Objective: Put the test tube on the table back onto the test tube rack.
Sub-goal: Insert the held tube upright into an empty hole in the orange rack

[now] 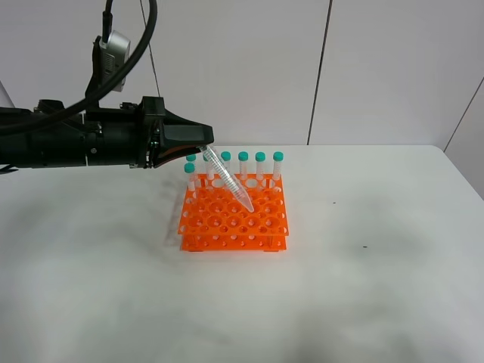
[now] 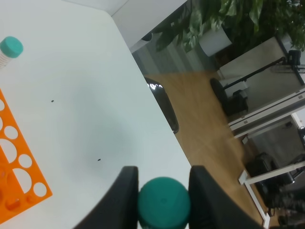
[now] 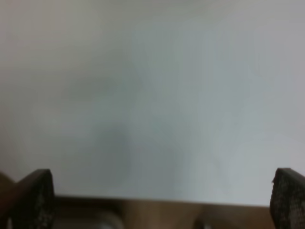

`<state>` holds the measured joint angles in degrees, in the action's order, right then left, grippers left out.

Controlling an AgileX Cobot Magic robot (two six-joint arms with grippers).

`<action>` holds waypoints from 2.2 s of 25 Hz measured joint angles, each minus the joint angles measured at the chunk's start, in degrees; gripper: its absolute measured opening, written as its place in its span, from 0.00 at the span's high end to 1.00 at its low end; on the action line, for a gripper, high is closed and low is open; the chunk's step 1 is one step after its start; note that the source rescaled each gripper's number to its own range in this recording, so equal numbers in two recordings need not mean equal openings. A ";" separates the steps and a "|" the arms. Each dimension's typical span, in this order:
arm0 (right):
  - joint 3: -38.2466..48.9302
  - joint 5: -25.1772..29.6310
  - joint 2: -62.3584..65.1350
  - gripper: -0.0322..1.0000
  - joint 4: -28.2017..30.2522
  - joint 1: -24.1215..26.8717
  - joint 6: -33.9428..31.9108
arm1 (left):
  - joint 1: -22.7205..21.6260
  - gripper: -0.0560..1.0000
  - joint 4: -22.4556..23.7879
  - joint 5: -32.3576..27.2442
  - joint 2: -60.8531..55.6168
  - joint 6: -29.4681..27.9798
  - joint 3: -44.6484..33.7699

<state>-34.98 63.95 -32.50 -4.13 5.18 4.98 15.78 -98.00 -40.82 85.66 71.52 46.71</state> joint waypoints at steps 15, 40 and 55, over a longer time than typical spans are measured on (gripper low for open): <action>6.84 -4.80 21.59 0.00 0.04 -0.87 -4.98 | 0.00 0.95 0.00 0.00 0.00 0.00 0.00; 6.84 -4.97 32.67 0.00 0.50 -7.23 -4.98 | 0.00 0.95 0.00 -0.23 0.00 0.00 0.00; 6.84 -4.97 32.67 0.00 0.67 -7.23 -4.98 | 0.00 0.95 0.36 0.89 -11.89 0.00 0.00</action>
<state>-28.14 58.98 0.16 -3.45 -2.05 0.00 15.78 -97.65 -39.92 73.76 71.52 46.71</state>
